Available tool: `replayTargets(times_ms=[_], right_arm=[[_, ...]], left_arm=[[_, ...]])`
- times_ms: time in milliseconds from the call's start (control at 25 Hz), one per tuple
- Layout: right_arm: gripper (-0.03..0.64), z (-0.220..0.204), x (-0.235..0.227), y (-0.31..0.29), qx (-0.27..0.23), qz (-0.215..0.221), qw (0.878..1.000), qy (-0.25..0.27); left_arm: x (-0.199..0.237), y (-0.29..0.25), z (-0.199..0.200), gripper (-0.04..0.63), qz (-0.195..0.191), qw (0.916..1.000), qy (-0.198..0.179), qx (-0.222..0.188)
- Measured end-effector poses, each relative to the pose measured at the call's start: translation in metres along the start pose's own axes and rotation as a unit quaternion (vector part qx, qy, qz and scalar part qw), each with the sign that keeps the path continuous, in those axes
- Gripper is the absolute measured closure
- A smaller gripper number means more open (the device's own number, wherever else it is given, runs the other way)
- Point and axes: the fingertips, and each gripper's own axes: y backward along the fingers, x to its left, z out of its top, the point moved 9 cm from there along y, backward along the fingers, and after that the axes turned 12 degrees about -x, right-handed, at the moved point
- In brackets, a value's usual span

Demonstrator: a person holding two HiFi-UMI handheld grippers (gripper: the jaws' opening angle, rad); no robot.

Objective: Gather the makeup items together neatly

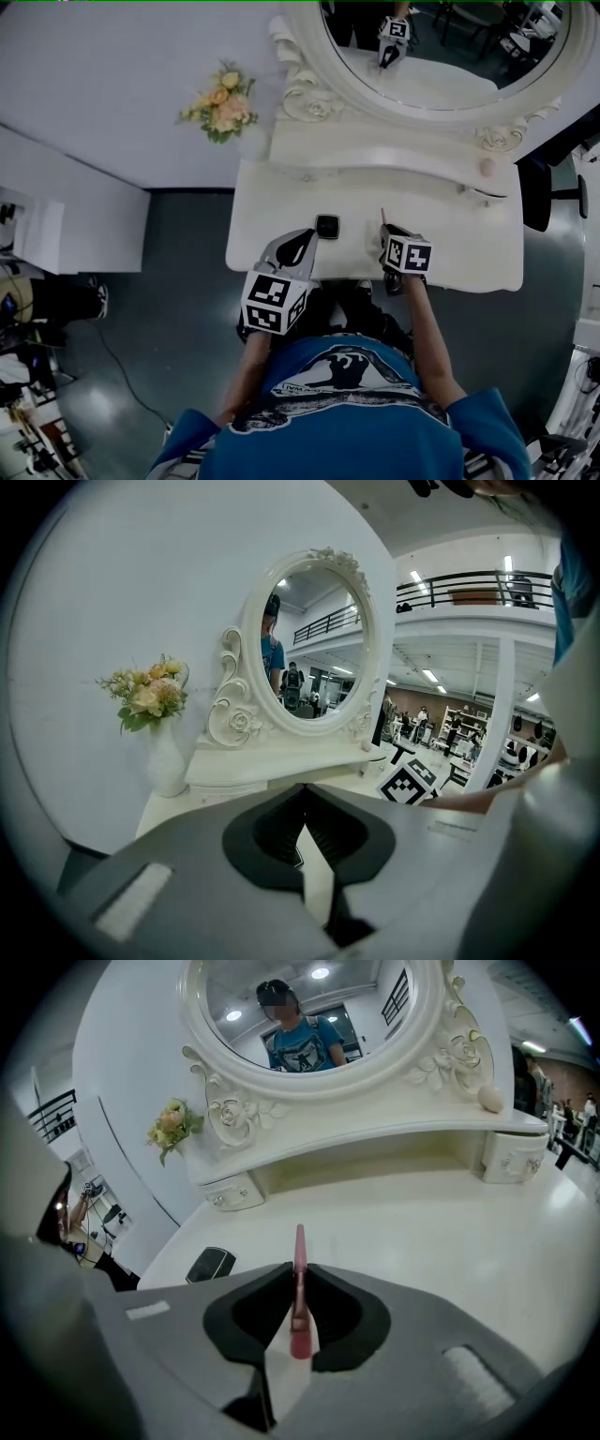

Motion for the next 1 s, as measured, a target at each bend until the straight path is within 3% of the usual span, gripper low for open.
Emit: replayTargets(times_ms=[560, 1000], right_arm=[[0.566, -0.019, 0.027, -0.031, 0.011, -0.054, 0.998, -0.041], [0.563, -0.027, 0.035, -0.031, -0.013, -0.092, 0.996, 0.011]], left_arm=[[0.030, 0.018, 0.000, 0.577, -0.024, 0.9997, -0.004, -0.004], [0.040, 0.019, -0.001, 0.577, -0.046, 0.9989, -0.006, -0.006]])
